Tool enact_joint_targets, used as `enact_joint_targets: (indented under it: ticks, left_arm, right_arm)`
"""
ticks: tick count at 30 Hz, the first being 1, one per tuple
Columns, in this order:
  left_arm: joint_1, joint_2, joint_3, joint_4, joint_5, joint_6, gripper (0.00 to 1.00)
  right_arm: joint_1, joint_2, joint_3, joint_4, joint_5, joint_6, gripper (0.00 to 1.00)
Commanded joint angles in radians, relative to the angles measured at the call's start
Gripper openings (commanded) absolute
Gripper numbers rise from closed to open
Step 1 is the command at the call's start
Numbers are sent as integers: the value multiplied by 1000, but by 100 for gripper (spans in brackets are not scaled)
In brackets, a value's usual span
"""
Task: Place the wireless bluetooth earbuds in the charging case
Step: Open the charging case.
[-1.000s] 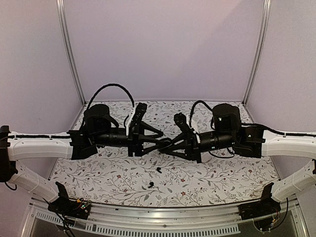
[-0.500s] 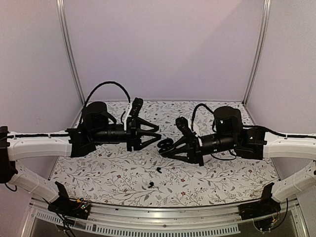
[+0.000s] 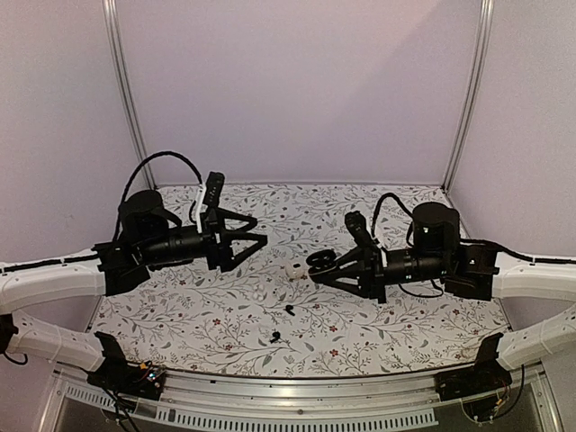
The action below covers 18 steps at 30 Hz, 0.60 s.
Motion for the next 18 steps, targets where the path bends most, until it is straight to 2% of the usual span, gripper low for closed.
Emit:
enact_joint_targets:
  ticks: [1,2,5,8,14,18]
  left_arm:
    - [36,-116,-56,-1,-138,-34,91]
    - [47,-130,-66,-2,-147,-46,98]
    - [79,-143,-67,-60,-196,-122,100]
    - [105,-103,-9,-226,-222,-167,100]
    - [96,-18,-1,-339,-107,-102,100]
    - [42,29,19,-467,-72,-28,100]
  right_arm:
    - [-26,-39,-13,53,11,40,0]
    - [-34,-45,-17,53,10,43,0]
    - [-57,-66,-38,53,13,59,0]
    - [-74,-93,-63,52,21,74,0]
    - [-84,-144,-115,34,56,99,0]
    - [-95,-173,-138,19,73,105,0]
